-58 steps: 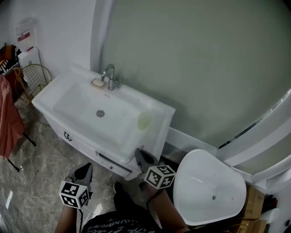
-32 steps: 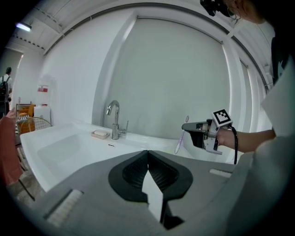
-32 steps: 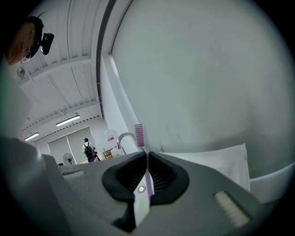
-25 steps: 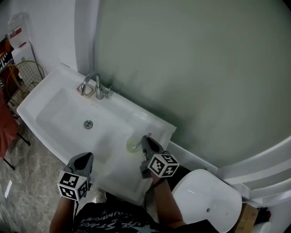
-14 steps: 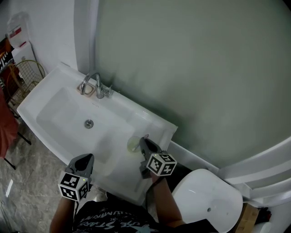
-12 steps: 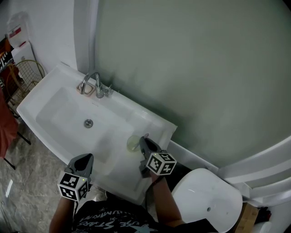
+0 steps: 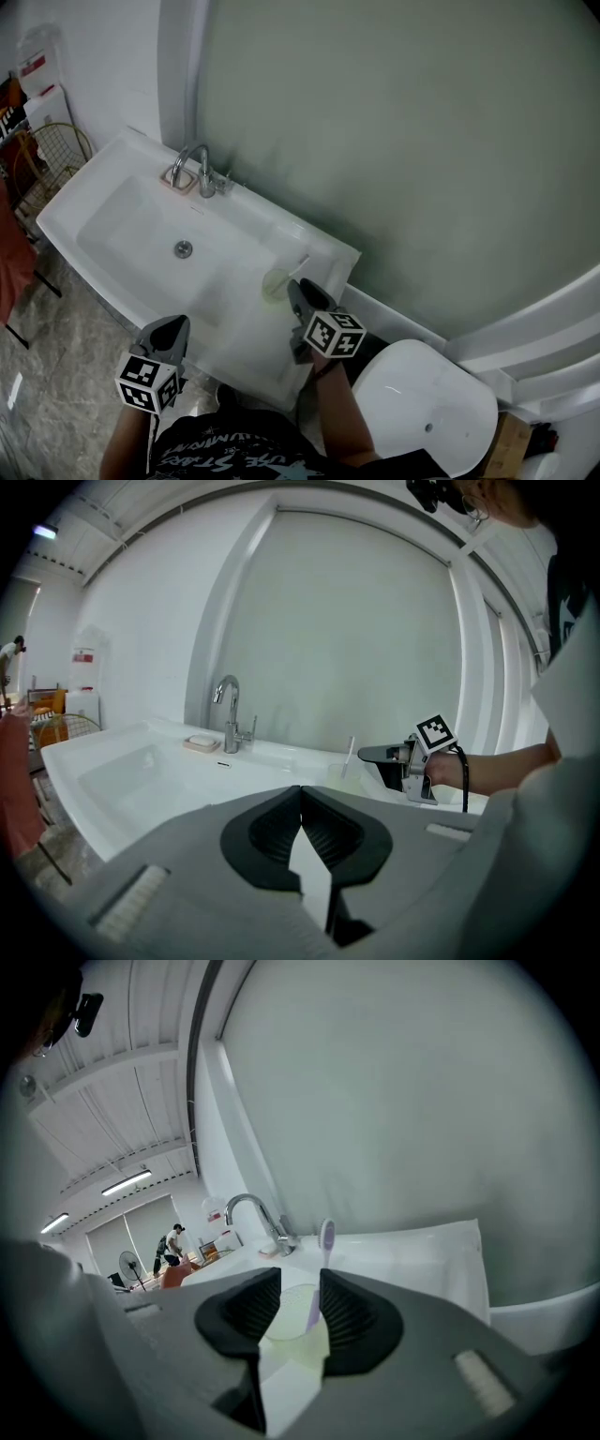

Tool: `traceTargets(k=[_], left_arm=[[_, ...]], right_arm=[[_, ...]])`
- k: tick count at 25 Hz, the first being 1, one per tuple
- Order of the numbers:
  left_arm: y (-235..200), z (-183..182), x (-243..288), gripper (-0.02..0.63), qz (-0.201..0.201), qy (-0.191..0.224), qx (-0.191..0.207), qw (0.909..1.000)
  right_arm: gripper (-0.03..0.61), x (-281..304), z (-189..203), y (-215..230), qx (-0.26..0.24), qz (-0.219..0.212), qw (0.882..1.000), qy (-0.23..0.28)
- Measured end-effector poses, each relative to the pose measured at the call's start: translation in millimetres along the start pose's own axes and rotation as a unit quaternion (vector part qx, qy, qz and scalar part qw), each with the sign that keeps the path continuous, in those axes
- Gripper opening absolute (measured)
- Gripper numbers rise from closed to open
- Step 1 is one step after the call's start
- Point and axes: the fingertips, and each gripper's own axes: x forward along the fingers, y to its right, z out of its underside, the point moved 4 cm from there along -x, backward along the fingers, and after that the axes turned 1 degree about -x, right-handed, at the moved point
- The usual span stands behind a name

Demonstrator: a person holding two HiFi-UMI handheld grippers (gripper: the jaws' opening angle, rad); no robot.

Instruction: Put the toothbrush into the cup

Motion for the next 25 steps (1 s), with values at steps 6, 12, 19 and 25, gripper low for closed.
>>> traceTargets(k=[6, 12, 19, 25], left_arm=[[5, 1, -36, 0.009, -0.002, 0.020, 0.002, 0.9998], [2, 9, -83, 0.009, -0.014, 0.036, -0.007, 0.9992], [-1, 14, -145, 0.009, -0.035, 0.071, -0.012, 0.9968], [-6, 35, -202, 0.009, -0.046, 0.079, -0.012, 0.9957]], right_arm=[[0.135, -39, -10, -22, -0.006, 0.007, 0.999, 0.033], [0.135, -76, -21, -63, -0.023, -0.006, 0.997, 0.069], [0.111, -109, -19, -125, -0.041, -0.026, 0.993, 0.106], [0.030, -134, 10, -172, -0.038, -0.036, 0.993, 0.105]])
